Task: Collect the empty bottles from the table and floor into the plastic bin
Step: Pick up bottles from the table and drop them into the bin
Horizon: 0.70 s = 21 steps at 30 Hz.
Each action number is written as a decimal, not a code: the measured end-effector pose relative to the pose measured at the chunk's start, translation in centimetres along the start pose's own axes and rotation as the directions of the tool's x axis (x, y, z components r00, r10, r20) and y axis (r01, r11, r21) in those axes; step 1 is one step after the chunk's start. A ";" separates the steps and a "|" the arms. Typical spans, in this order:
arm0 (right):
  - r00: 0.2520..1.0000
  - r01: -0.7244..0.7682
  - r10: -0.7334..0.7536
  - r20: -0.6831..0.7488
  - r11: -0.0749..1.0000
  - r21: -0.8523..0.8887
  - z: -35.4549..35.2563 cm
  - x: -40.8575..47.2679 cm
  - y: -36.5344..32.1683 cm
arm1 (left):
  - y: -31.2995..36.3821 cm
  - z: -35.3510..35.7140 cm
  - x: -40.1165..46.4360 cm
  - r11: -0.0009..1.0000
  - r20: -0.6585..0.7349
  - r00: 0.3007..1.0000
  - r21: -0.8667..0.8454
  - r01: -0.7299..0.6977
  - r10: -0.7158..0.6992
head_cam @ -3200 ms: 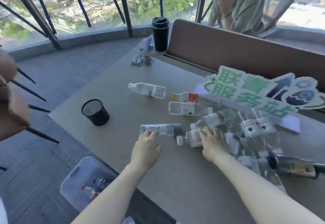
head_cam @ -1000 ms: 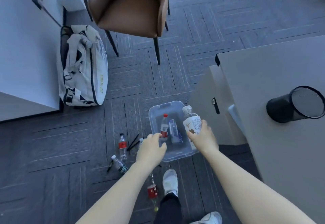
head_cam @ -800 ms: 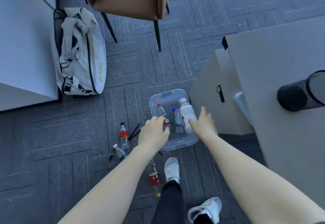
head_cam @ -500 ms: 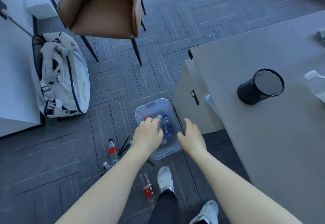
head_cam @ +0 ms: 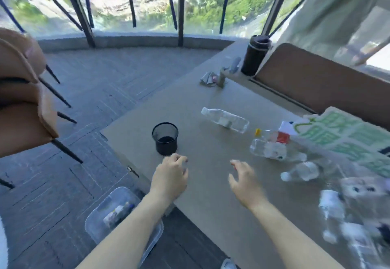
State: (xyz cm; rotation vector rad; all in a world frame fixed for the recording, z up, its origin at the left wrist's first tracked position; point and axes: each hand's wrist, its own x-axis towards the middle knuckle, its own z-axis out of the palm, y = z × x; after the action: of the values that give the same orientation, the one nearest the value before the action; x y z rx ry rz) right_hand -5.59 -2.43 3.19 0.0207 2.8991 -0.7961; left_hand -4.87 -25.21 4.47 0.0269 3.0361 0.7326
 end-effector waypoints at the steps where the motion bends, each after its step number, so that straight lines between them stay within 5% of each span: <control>1: 0.999 -0.036 0.035 -0.013 0.999 -0.034 -1.6 0.7 2.2 | 1.9 0.6 0.8 1.000 0.006 1.000 0.006 -0.029 0.029; 4: 0.992 -0.126 0.124 -0.021 0.978 -0.165 -5.7 2.7 8.0 | 7.4 2.6 2.6 0.996 0.055 0.995 0.023 -0.087 0.085; 9: 0.996 -0.073 0.085 0.009 0.907 -0.414 -8.8 7.4 14.4 | 13.6 6.6 5.4 0.991 0.110 0.990 0.089 -0.099 0.089; 21: 0.990 0.122 -0.060 0.128 0.820 -0.560 -6.3 12.1 16.9 | 15.0 9.8 6.1 0.984 0.171 0.982 0.169 0.048 -0.078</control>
State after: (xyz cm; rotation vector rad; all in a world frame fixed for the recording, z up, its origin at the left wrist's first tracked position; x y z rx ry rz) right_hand -17.59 15.02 -1.68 -0.2160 2.9239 0.0887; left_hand -10.60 -7.29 2.55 -0.0023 2.9031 0.4470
